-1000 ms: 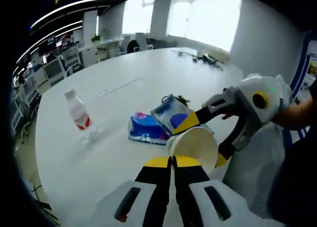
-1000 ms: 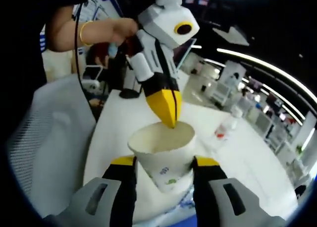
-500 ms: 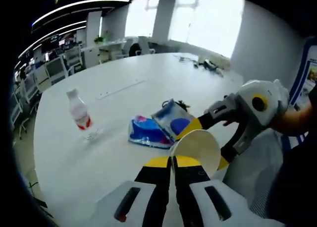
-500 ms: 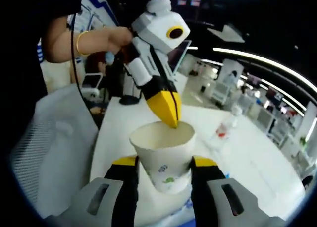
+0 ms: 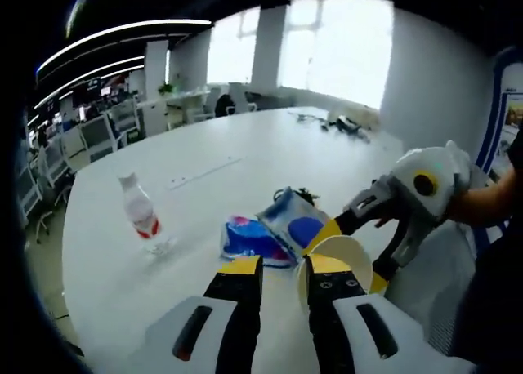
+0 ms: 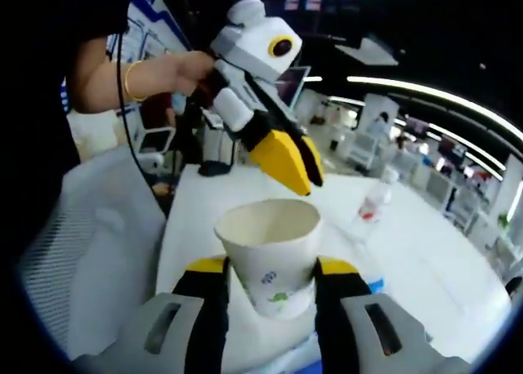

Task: Arrange the tabletop items into an orderly group along one side of the table until the central work area is clear of visible clutter.

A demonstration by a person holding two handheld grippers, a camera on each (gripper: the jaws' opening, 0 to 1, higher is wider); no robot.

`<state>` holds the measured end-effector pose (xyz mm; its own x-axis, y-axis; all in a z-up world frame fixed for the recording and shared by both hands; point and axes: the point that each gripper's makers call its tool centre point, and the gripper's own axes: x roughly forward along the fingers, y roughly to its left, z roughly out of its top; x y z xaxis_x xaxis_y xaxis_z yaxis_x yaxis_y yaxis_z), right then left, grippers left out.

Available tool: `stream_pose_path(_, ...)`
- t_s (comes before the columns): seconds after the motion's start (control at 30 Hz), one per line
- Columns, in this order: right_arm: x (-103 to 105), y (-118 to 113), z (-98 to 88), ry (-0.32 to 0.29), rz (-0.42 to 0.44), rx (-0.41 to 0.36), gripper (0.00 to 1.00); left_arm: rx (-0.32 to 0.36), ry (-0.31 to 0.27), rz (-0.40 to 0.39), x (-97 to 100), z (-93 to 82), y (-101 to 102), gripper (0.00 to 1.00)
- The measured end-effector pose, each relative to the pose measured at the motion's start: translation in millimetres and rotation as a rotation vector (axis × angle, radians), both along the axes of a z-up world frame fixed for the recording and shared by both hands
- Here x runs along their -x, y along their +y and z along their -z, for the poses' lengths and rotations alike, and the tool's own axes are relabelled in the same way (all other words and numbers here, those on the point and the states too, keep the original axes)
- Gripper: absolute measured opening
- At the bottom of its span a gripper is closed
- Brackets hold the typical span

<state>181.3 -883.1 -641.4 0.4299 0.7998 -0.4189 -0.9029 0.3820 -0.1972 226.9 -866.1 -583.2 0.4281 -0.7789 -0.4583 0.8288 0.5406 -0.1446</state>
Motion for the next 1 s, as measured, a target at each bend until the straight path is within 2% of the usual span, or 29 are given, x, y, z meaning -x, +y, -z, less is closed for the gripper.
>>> stream_pose_path(0.07,0,-2,-0.2,0.007,0.008,-0.008,0.37,0.037,-0.042,-0.007,-3.8,-8.3,-1,0.31)
stream_pose_path(0.13,-1,-4,-0.3,0.015,0.017,-0.017,0.37,0.043,-0.061,-0.008,-4.5,-11.3,0,0.33)
stream_pose_path(0.2,-2,-6,-0.4,0.021,0.025,-0.027,0.37,0.055,-0.064,-0.015,-6.1,-12.7,0,0.37)
stream_pose_path(0.27,-3,-8,-0.5,0.027,0.033,-0.034,0.37,0.065,-0.070,-0.034,-9.2,-13.5,0,0.44)
stream_pose_path(0.4,-3,-11,-0.9,0.031,0.044,-0.039,0.37,0.061,-0.087,-0.052,-12.3,-11.9,2,0.51)
stream_pose_path(0.77,-15,-20,-3.7,0.040,0.094,-0.065,0.37,0.087,-0.116,-0.140,-23.6,-13.6,11,0.88)
stream_pose_path(1.0,-30,-28,-3.3,0.063,0.154,-0.097,0.37,0.051,-0.105,-0.159,-24.7,-4.6,19,0.97)
